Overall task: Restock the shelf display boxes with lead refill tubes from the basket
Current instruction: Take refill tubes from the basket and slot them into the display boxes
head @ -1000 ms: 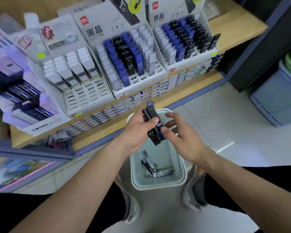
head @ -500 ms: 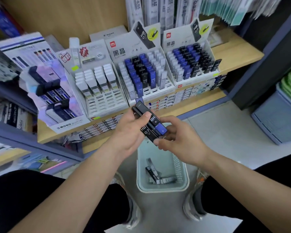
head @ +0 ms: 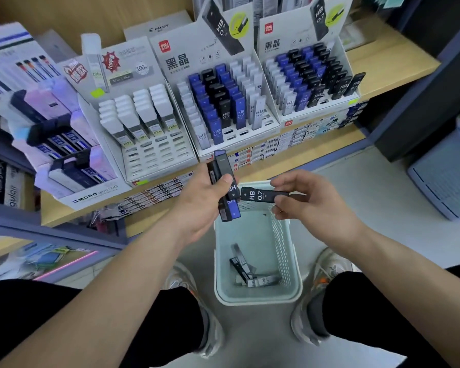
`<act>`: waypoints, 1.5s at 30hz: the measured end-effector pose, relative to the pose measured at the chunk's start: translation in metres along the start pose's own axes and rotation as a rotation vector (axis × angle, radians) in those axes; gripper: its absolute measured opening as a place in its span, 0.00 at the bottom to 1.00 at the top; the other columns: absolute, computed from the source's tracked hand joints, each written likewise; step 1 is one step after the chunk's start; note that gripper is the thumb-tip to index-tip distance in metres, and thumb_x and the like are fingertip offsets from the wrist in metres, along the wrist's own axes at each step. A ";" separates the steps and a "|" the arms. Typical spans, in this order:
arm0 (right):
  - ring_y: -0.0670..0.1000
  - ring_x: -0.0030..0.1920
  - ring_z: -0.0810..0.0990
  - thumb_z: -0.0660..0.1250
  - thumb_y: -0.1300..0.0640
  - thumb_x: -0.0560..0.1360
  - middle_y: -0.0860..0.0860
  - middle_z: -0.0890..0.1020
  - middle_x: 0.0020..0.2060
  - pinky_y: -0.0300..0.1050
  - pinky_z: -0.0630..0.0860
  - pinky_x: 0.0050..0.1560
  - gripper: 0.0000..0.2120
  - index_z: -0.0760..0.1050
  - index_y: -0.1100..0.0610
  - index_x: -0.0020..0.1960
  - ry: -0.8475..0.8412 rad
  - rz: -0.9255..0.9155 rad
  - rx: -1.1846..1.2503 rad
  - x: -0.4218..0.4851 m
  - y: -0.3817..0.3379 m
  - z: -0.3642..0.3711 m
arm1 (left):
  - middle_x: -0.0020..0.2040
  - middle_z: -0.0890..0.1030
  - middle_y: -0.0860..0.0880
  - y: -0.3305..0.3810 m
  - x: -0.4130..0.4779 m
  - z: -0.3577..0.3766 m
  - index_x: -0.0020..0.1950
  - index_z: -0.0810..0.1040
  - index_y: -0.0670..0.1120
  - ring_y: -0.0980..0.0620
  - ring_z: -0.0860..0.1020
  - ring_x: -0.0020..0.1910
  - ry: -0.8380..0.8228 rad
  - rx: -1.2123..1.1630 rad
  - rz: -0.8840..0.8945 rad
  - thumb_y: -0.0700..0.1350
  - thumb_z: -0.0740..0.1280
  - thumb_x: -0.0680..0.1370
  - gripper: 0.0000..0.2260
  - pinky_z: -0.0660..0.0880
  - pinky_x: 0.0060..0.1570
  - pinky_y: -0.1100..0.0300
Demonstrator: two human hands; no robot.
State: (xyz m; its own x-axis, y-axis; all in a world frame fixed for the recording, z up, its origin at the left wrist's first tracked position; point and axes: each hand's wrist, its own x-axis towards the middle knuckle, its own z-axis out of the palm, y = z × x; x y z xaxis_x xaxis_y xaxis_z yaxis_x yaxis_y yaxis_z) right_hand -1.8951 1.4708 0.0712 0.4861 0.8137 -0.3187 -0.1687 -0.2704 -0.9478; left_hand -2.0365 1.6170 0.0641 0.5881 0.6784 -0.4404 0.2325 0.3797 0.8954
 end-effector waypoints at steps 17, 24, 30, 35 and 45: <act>0.50 0.41 0.79 0.66 0.65 0.80 0.55 0.82 0.42 0.54 0.77 0.52 0.04 0.78 0.57 0.50 -0.106 -0.043 -0.191 0.006 -0.014 0.001 | 0.50 0.80 0.48 0.019 -0.012 0.005 0.57 0.70 0.54 0.55 0.80 0.40 -0.036 0.197 0.155 0.39 0.60 0.84 0.09 0.77 0.50 0.44; 0.54 0.39 0.77 0.66 0.67 0.79 0.56 0.78 0.44 0.51 0.78 0.43 0.22 0.75 0.41 0.61 -0.121 -0.186 -0.178 -0.002 -0.038 0.000 | 0.52 0.81 0.48 0.041 -0.036 0.007 0.57 0.67 0.58 0.56 0.81 0.42 -0.062 0.312 0.185 0.42 0.59 0.84 0.10 0.79 0.46 0.50; 0.56 0.36 0.82 0.71 0.65 0.76 0.52 0.80 0.36 0.51 0.82 0.40 0.11 0.73 0.54 0.54 0.019 -0.205 -0.145 0.008 -0.080 -0.011 | 0.51 0.80 0.50 0.071 -0.037 0.017 0.57 0.68 0.60 0.52 0.81 0.46 -0.096 0.438 0.249 0.44 0.60 0.85 0.09 0.78 0.49 0.49; 0.57 0.39 0.85 0.71 0.61 0.77 0.57 0.82 0.37 0.49 0.84 0.40 0.08 0.73 0.58 0.52 0.124 -0.257 -0.325 0.018 -0.116 -0.049 | 0.48 0.81 0.50 0.097 -0.029 0.027 0.65 0.65 0.55 0.54 0.82 0.45 -0.144 0.597 0.299 0.46 0.59 0.85 0.10 0.76 0.40 0.53; 0.55 0.41 0.85 0.73 0.57 0.75 0.49 0.83 0.42 0.59 0.82 0.47 0.06 0.77 0.50 0.45 0.440 -0.283 -0.614 0.076 -0.124 -0.145 | 0.48 0.81 0.46 0.101 0.025 0.063 0.67 0.65 0.54 0.53 0.80 0.44 -0.240 0.609 0.293 0.46 0.60 0.84 0.12 0.75 0.36 0.54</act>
State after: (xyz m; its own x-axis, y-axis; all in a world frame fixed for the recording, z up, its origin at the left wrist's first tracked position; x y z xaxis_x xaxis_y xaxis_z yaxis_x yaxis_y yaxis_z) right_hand -1.7128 1.4916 0.1635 0.7544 0.6513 0.0818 0.4502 -0.4227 -0.7865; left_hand -1.9496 1.6332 0.1473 0.8306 0.5148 -0.2124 0.3889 -0.2632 0.8829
